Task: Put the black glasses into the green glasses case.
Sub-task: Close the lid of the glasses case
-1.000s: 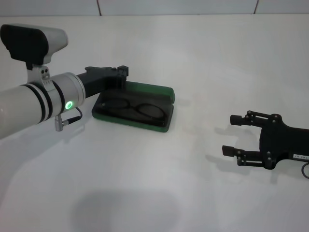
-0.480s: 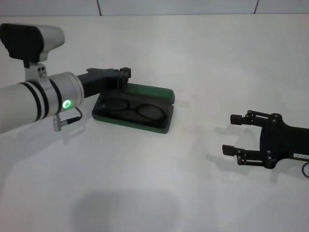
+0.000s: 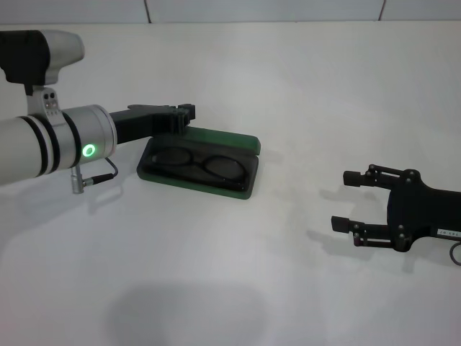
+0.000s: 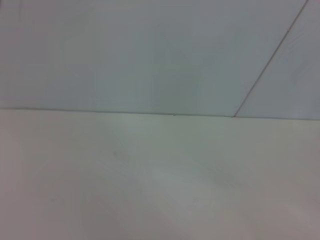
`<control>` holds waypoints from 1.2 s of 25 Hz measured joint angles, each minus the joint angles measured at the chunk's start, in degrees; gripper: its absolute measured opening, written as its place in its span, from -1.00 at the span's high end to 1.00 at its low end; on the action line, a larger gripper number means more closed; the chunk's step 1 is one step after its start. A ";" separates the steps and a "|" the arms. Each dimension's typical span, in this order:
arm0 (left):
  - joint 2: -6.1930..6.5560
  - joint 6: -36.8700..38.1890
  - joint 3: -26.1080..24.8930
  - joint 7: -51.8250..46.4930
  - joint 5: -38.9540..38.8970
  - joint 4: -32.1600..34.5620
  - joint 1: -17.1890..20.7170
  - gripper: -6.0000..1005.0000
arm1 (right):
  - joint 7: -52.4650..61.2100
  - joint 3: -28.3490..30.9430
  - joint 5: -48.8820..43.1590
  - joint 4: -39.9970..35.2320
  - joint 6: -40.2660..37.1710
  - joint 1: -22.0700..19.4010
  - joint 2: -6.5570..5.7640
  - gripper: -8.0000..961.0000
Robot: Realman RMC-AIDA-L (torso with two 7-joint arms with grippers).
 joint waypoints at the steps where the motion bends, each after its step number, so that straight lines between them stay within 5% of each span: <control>1: 0.02 0.62 -0.42 -0.12 0.33 -0.18 -0.20 0.93 | 0.01 0.00 0.00 0.00 -0.01 0.00 0.00 -0.60; 14: -0.13 1.74 -0.64 -2.99 7.15 0.57 -1.13 0.89 | 0.05 0.00 -0.08 -0.05 -0.06 0.00 0.04 -0.60; 30: -0.39 -0.08 -0.58 7.12 1.51 -1.55 -0.20 0.84 | 0.05 0.00 -0.07 -0.09 0.01 0.15 -0.03 -0.60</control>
